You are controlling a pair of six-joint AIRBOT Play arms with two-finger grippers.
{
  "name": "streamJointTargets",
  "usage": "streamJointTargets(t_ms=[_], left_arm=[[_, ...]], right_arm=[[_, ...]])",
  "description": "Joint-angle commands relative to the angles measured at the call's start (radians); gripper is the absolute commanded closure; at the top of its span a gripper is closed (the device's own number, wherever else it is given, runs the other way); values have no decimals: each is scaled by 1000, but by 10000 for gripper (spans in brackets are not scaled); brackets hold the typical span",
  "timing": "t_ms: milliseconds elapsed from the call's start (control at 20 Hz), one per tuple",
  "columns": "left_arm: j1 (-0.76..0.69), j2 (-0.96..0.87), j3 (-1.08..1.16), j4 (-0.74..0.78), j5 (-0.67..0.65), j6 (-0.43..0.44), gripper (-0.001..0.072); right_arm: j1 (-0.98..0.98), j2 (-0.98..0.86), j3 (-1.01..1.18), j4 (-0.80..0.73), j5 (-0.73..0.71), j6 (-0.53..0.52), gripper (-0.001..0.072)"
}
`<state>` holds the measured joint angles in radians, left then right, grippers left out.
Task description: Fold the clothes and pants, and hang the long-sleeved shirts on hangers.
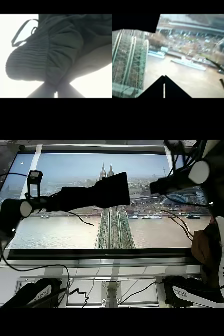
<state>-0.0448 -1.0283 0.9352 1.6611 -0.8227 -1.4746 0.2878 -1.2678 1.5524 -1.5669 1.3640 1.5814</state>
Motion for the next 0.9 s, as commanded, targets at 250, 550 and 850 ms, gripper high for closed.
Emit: streamJointTargets(t_ms=[250,550,850], left_arm=[[77,180,-325,49,24,61,684],[77,179,-326,-17,127,61,684],[77,178,-326,-24,131,61,684]], right_arm=[[65,-10,-309,335,-399,-261,206],[205,-255,-216,322,-625,-325,151],[367,-491,-56,128,-757,-518,161]])
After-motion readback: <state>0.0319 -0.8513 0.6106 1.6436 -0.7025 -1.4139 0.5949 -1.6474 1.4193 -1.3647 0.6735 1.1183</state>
